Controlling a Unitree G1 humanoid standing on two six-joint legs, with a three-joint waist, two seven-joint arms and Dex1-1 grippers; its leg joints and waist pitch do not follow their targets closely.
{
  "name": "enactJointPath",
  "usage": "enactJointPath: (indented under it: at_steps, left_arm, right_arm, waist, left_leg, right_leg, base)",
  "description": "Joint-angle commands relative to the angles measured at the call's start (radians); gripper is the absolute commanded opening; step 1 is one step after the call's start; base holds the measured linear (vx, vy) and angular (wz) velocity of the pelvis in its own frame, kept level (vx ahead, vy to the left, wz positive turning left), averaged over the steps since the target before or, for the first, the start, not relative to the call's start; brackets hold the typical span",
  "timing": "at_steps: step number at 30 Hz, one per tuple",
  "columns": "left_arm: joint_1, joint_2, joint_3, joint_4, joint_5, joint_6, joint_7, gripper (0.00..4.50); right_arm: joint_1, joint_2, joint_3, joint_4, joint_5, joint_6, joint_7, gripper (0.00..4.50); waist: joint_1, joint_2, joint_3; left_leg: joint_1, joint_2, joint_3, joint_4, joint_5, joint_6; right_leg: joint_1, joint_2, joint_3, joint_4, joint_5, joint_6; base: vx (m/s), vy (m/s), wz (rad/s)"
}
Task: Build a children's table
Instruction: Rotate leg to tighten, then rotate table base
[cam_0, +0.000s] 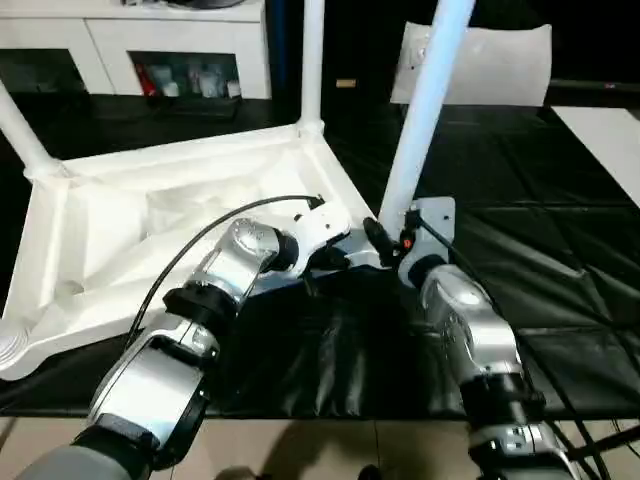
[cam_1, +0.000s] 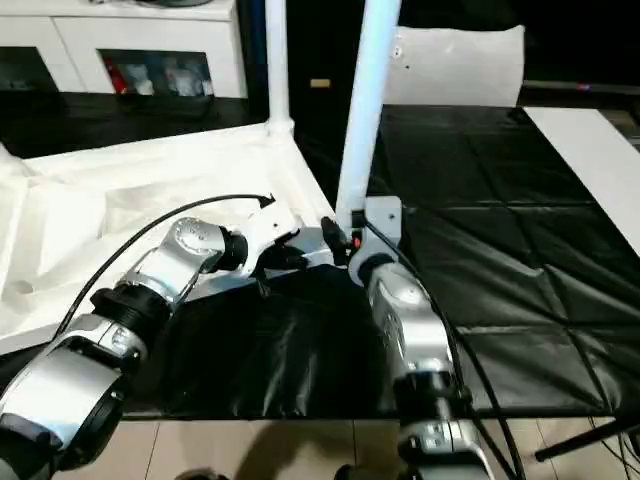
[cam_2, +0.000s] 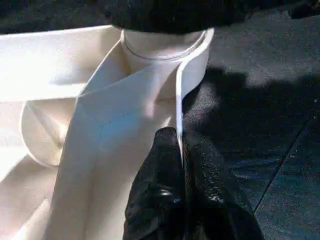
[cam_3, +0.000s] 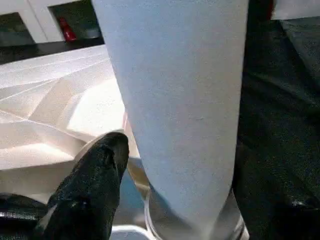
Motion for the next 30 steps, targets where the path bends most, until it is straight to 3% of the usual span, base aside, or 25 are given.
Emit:
enactJointPath:
  at_steps: [1,4,5,7,8,9,11,17,18,21,23,24,25,26,27,29,30]
  left_arm:
    - [-0.003,-0.016,-0.005,-0.045,-0.025,-0.071,-0.015,0.0]
    - [0.01,-0.017,0.038,-0.064,-0.074,-0.104,-0.03,0.0]
    - [0.014,-0.02,0.053,-0.071,-0.091,-0.101,-0.031,0.0]
    - [0.028,-0.022,0.086,-0.101,-0.132,-0.106,-0.039,0.44]
    - [0.045,-0.019,0.1,-0.127,-0.153,-0.103,-0.054,0.55]
    - [0.057,-0.016,0.107,-0.144,-0.166,-0.1,-0.065,0.58]
    - [0.075,-0.009,0.117,-0.168,-0.177,-0.096,-0.068,0.78]
    - [0.168,0.025,0.166,-0.353,-0.228,0.007,-0.037,1.34]
    - [0.251,0.062,0.174,-0.499,-0.231,0.09,-0.027,1.4]
    - [0.39,0.138,0.172,-0.72,-0.236,0.221,-0.038,1.6]
    - [0.436,0.161,0.18,-0.792,-0.248,0.263,-0.041,1.81]
    - [0.539,0.206,0.206,-0.955,-0.288,0.363,-0.037,1.85]
    - [0.569,0.22,0.212,-0.997,-0.298,0.388,-0.04,1.93]
    - [0.569,0.22,0.212,-0.997,-0.298,0.388,-0.04,2.16]
    - [0.647,0.256,0.221,-1.094,-0.318,0.454,-0.048,2.22]
    - [0.719,0.282,0.224,-1.178,-0.316,0.511,-0.035,2.3]
    - [0.76,0.287,0.23,-1.222,-0.311,0.552,-0.012,2.43]
  right_arm:
    - [0.032,-0.012,0.028,-0.045,0.023,0.02,0.059,3.5]
    - [0.098,-0.074,0.011,-0.14,0.038,0.03,0.11,3.58]
    - [0.112,-0.088,0.005,-0.156,0.042,0.03,0.117,3.83]
    - [0.148,-0.125,-0.012,-0.195,0.061,0.024,0.15,3.99]
    - [0.168,-0.143,-0.027,-0.213,0.079,0.019,0.169,3.99]
    - [0.181,-0.154,-0.037,-0.225,0.09,0.016,0.18,4.11]
    - [0.199,-0.169,-0.046,-0.247,0.106,0.011,0.202,4.34]
    - [0.258,-0.23,-0.038,-0.362,0.204,0.055,0.338,4.5]
    - [0.255,-0.227,-0.021,-0.396,0.241,0.081,0.365,4.5]
    - [0.245,-0.208,0.032,-0.44,0.277,0.112,0.392,4.5]
    - [0.242,-0.199,0.052,-0.451,0.279,0.119,0.396,4.5]
    - [0.228,-0.172,0.092,-0.456,0.276,0.128,0.389,4.5]
    - [0.22,-0.16,0.102,-0.451,0.273,0.127,0.385,4.5]
    - [0.22,-0.16,0.102,-0.451,0.273,0.127,0.385,4.5]
    - [0.193,-0.13,0.128,-0.417,0.247,0.122,0.362,4.5]
    - [0.153,-0.099,0.156,-0.362,0.199,0.112,0.321,4.5]
    - [0.124,-0.081,0.174,-0.318,0.157,0.099,0.286,4.5]
  waist:
    - [0.006,0.006,-0.081]
    - [0.012,0.0,-0.085]
    - [0.011,-0.001,-0.087]
    - [0.015,-0.001,-0.087]
    - [0.014,-0.008,-0.085]
    - [0.021,-0.004,-0.084]
    - [0.023,-0.007,-0.082]
    - [0.017,-0.012,-0.071]
    - [0.015,-0.017,-0.073]
    - [-0.001,-0.009,-0.066]
    - [-0.001,-0.003,-0.066]
    - [0.0,-0.001,-0.063]
    - [-0.003,-0.001,-0.066]
    - [-0.005,0.001,-0.06]
    - [-0.004,0.006,-0.061]
    - [-0.008,0.005,-0.055]
    - [-0.011,0.007,-0.055]
  left_leg:
    - [-0.014,0.018,0.007,-0.055,0.019,0.085]
    - [-0.015,0.017,0.008,-0.049,0.051,0.115]
    - [-0.016,0.017,0.008,-0.048,0.061,0.12]
    - [-0.02,0.016,0.01,-0.044,0.068,0.136]
    - [-0.02,0.016,0.012,-0.044,0.064,0.14]
    - [-0.021,0.019,0.011,-0.045,0.046,0.14]
    - [-0.02,0.023,0.012,-0.047,0.019,0.135]
    - [-0.023,0.02,0.014,-0.052,-0.072,0.099]
    - [-0.024,0.023,0.011,-0.055,-0.078,0.087]
    - [-0.024,0.022,0.012,-0.06,-0.111,0.072]
    - [-0.018,0.025,0.012,-0.061,-0.131,0.057]
    - [-0.017,0.025,0.012,-0.064,-0.148,0.05]
    - [-0.019,0.03,0.008,-0.066,-0.145,0.041]
    - [-0.017,0.026,0.011,-0.067,-0.162,0.04]
    - [-0.013,0.023,0.011,-0.066,-0.177,0.033]
    - [-0.017,0.022,0.009,-0.073,-0.203,0.027]
    - [-0.013,0.022,0.008,-0.073,-0.214,0.017]
  right_leg:
    - [0.082,-0.062,0.065,-0.042,0.014,-0.237]
    - [0.085,-0.062,0.066,-0.034,0.075,-0.251]
    - [0.084,-0.063,0.065,-0.032,0.082,-0.251]
    - [0.082,-0.064,0.066,-0.031,0.085,-0.259]
    - [0.082,-0.063,0.066,-0.034,0.076,-0.258]
    - [0.083,-0.068,0.065,-0.035,0.045,-0.263]
    - [0.079,-0.066,0.064,-0.038,-0.002,-0.257]
    - [0.076,-0.062,0.063,-0.06,-0.2,-0.177]
    - [0.079,-0.064,0.063,-0.055,-0.227,-0.163]
    - [0.066,-0.057,0.062,-0.068,-0.311,-0.129]
    - [0.061,-0.057,0.064,-0.067,-0.328,-0.133]
    - [0.057,-0.056,0.064,-0.069,-0.345,-0.131]
    - [0.062,-0.06,0.065,-0.061,-0.329,-0.141]
    - [0.053,-0.052,0.065,-0.069,-0.348,-0.136]
    - [0.051,-0.051,0.065,-0.069,-0.366,-0.134]
    - [0.05,-0.048,0.066,-0.073,-0.393,-0.126]
    - [0.047,-0.048,0.066,-0.072,-0.401,-0.125]
  base:
    - [0.0,0.0,0.0]
    - [0.0,0.0,0.0]
    - [0.0,0.0,0.0]
    - [0.0,0.0,0.0]
    - [0.0,0.0,0.0]
    - [0.0,0.0,0.0]
    - [0.0,0.0,0.0]
    - [0.0,0.0,0.0]
    - [0.0,0.0,0.0]
    - [0.0,0.0,0.0]
    - [0.0,0.0,0.0]
    - [0.0,0.0,0.0]
    - [0.0,0.0,0.0]
    - [0.0,0.0,0.0]
    - [0.0,0.0,0.0]
    - [0.0,0.0,0.0]
    - [0.0,0.0,0.0]
